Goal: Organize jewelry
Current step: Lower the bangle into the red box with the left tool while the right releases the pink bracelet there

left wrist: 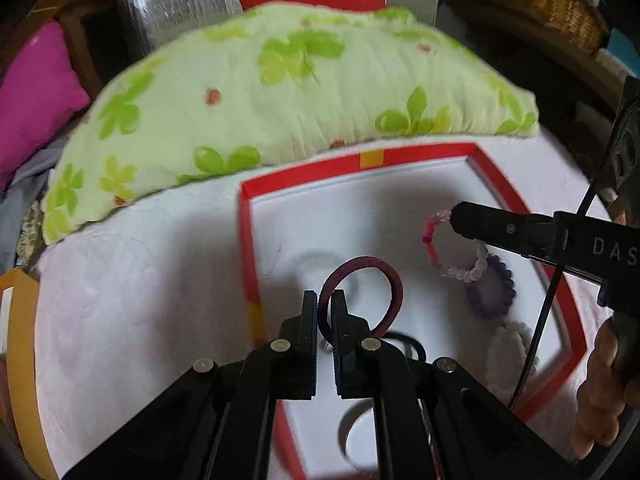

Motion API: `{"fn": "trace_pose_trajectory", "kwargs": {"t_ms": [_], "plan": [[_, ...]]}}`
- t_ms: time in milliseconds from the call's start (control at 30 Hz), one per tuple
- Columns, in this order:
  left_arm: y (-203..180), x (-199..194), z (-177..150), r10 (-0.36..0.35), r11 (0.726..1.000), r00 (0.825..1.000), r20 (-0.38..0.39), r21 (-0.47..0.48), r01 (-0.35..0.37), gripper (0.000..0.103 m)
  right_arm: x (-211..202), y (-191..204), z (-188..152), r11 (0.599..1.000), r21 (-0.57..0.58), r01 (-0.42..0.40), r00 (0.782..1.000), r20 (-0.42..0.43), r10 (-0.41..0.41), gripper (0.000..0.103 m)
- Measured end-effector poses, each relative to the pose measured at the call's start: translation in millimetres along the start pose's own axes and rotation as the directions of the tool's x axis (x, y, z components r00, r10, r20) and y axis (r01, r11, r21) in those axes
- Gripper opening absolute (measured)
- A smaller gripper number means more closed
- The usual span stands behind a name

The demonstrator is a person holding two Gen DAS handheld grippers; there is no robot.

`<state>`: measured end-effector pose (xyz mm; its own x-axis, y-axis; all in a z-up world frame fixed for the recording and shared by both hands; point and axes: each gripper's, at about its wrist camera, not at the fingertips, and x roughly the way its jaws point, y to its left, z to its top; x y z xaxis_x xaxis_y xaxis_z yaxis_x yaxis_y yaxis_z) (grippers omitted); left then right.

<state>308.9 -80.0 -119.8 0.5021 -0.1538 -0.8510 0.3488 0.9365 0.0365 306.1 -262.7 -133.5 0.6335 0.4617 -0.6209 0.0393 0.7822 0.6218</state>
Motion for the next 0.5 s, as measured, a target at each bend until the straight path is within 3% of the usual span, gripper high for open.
{"fn": "trace_pose_trajectory", "kwargs": {"t_ms": [133, 233, 300, 367, 433, 500], "plan": [[-3, 20, 5, 0.042, 0.999, 0.998, -0.039, 0.009, -0.042, 0.007, 18, -14, 8, 0.998, 0.039, 0.045, 0.999, -0.023, -0.044, 0.012], [-3, 26, 5, 0.032, 0.999, 0.998, -0.054, 0.012, -0.031, 0.007, 21, -20, 11, 0.994, 0.031, 0.102, 0.995, -0.01, -0.102, 0.012], [-4, 23, 4, 0.032, 0.999, 0.998, -0.05, 0.02, -0.031, 0.018, 19, -23, 12, 0.992, 0.039, 0.12, 0.993, -0.005, -0.12, 0.02], [-5, 11, 0, 0.047, 0.998, 0.999, -0.011, 0.029, -0.047, 0.046, 12, -26, 12, 0.992, 0.057, 0.111, 0.994, 0.012, -0.112, 0.029], [-6, -4, -7, 0.068, 0.997, 0.997, 0.035, 0.032, -0.069, 0.053, 4, -25, 10, 0.993, 0.051, 0.108, 0.994, 0.029, -0.109, 0.03], [-7, -18, -17, 0.077, 0.996, 0.995, 0.058, 0.047, -0.08, 0.053, -6, -22, 7, 0.993, 0.038, 0.109, 0.993, 0.04, -0.11, 0.03]]}}
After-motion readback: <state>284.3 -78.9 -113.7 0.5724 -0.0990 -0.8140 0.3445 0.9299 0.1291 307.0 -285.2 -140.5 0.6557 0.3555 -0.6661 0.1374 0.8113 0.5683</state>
